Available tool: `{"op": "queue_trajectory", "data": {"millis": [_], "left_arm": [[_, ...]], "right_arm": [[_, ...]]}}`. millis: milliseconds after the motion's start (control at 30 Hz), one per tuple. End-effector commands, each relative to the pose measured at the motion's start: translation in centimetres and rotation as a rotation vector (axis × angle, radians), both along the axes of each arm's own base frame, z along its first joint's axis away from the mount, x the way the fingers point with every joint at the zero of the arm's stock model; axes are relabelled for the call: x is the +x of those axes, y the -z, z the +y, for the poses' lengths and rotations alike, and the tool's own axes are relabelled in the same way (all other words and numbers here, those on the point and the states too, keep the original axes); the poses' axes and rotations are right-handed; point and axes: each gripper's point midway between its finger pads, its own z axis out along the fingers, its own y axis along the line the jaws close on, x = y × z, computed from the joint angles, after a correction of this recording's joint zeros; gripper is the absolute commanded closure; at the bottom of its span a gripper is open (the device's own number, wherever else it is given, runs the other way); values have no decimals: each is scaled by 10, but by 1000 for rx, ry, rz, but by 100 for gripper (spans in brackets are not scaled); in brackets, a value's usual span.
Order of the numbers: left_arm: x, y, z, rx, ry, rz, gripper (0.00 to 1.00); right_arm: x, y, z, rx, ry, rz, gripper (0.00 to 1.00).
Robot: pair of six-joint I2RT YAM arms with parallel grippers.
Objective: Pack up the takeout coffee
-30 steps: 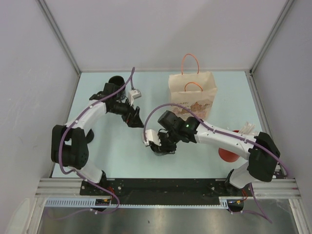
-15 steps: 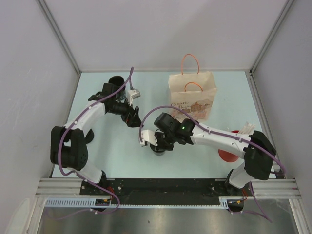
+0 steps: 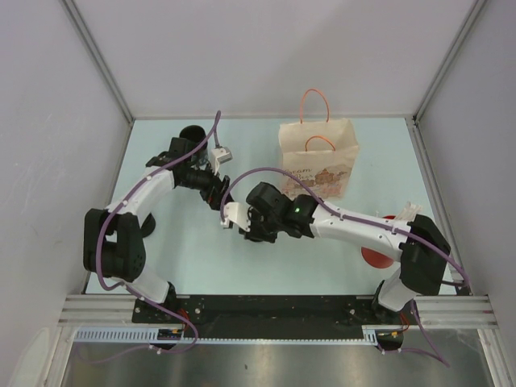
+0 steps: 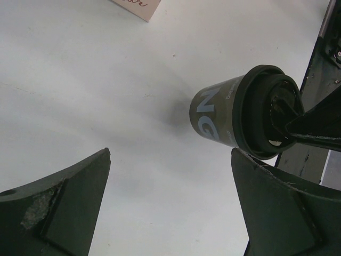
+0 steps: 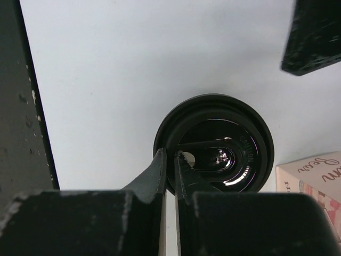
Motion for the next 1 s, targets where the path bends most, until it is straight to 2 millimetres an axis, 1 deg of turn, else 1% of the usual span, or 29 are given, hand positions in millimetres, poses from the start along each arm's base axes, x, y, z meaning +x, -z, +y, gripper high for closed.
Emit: {"op": "queue_trajectory", "data": {"millis": [0,33,67,100,133,167,200,300,333,467,567,767,833,967], "left_arm": [[1,-15,1,-22,-7,-53,1],[1,-15,1,-22,-7,-53,1],[0,-14,1,-21,-7,-51,0],[1,-14,1,-20,-7,-53,1],[1,-14,1,-19,-9,-55,1],[1,-14,1,-19,-9,-52,1],[1,-14,1,-19,-9,-52,0],[2,-15,1,-18,-13,-56,1],[2,-14,2,-14,-17,-56,0],[4,-14,2,-10,-21,-63,1],[5,-13,3,-7,-27,-64,1],[4,-11,3,-7,-27,-58,0],[4,-11,3,-7,-27,-58,1],[4,-11,3,-7,-27,-58,1]], "right_arm": [[17,-25,22,86,118,20,98],[17,-25,24,91,128,43,98],[24,-32,27,110,153,54,98],[25,-24,29,91,186,91,98],[26,-24,29,88,205,107,98],[30,-31,34,101,218,110,98],[30,-28,34,92,243,133,98],[37,-25,36,83,288,130,98],[39,-21,36,76,308,134,98],[41,-11,36,54,337,141,98],[44,-9,35,51,357,137,98],[45,-5,34,48,365,146,94],[45,-7,33,52,362,144,89],[46,-11,33,60,362,134,86]]}}
